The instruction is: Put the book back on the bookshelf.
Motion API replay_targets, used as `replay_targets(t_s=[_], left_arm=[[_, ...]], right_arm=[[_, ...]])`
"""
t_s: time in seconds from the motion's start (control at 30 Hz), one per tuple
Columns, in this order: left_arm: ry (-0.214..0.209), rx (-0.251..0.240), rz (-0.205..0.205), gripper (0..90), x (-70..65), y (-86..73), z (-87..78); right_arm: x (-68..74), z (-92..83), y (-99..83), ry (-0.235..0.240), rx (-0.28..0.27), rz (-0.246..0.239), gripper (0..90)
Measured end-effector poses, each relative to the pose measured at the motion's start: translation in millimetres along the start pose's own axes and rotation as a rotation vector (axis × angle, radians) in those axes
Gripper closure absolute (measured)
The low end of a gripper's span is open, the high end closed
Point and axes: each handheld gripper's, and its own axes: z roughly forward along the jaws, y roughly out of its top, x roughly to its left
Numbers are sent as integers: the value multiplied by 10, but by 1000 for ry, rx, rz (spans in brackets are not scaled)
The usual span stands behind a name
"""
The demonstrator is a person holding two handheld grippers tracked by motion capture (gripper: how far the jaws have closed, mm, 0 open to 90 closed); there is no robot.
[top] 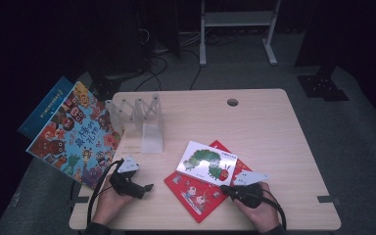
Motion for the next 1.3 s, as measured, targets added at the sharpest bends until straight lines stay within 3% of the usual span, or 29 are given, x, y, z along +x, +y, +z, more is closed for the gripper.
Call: replay_targets(t_s=[0.53,0.7,0.83,1.17,1.3], left_arm=[[0,0,0,0,0,0,0],[-2,1,1,0,2,4,0],[-15,9,13,0,-7,50,3],[-91,-23,62,0,-94,380,91],[-124,-19,110,0,-141,606,168]], right_arm=[[-254,-107,-66,-79,-29,42,893],[-366,-189,-105,-116,-78,64,829],[-451,-211,-147,-152,-83,77,790],[-490,-179,-162,-184,-73,57,787],[-497,-184,-164,-189,-73,56,781]])
